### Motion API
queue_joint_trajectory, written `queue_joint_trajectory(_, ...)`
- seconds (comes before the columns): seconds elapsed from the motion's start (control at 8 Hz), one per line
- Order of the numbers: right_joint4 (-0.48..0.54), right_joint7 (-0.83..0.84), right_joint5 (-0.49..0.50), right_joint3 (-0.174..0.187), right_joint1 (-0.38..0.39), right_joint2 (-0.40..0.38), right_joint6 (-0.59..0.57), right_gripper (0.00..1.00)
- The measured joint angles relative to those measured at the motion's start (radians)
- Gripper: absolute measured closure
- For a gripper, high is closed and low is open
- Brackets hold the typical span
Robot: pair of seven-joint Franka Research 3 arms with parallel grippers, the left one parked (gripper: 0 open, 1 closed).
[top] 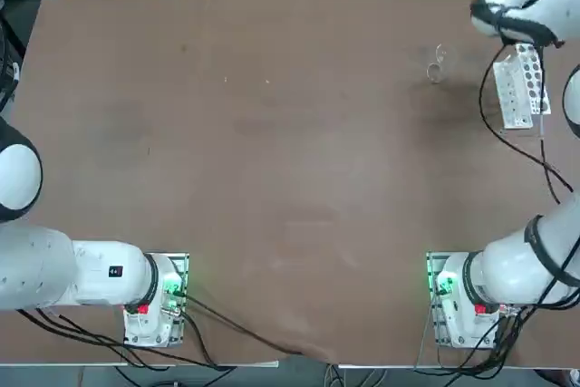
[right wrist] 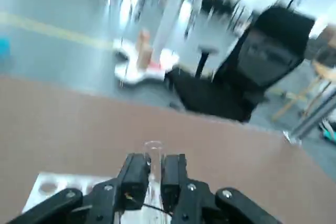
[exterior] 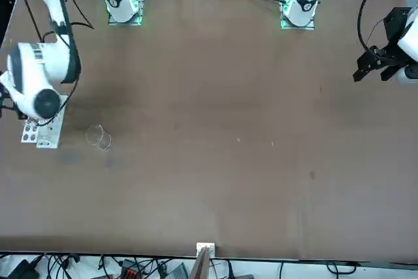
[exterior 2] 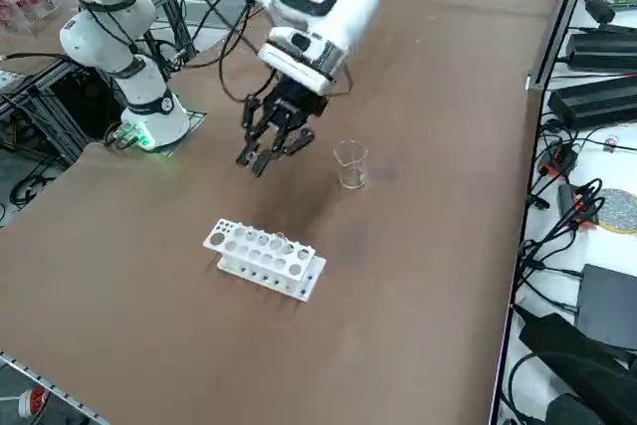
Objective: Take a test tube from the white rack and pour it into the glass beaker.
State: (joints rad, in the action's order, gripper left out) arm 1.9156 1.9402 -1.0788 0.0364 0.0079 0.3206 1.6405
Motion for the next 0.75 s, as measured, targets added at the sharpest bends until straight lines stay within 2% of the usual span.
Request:
queue_joint_trajectory(0.38, 0.143, 0.326, -0.219, 0.001, -0.007, 0.001, -0.062, 0.81)
queue_joint_trajectory(0.75, 0.173, 0.523, -0.315, 0.002, -0.01, 0.027, -0.11, 0.81)
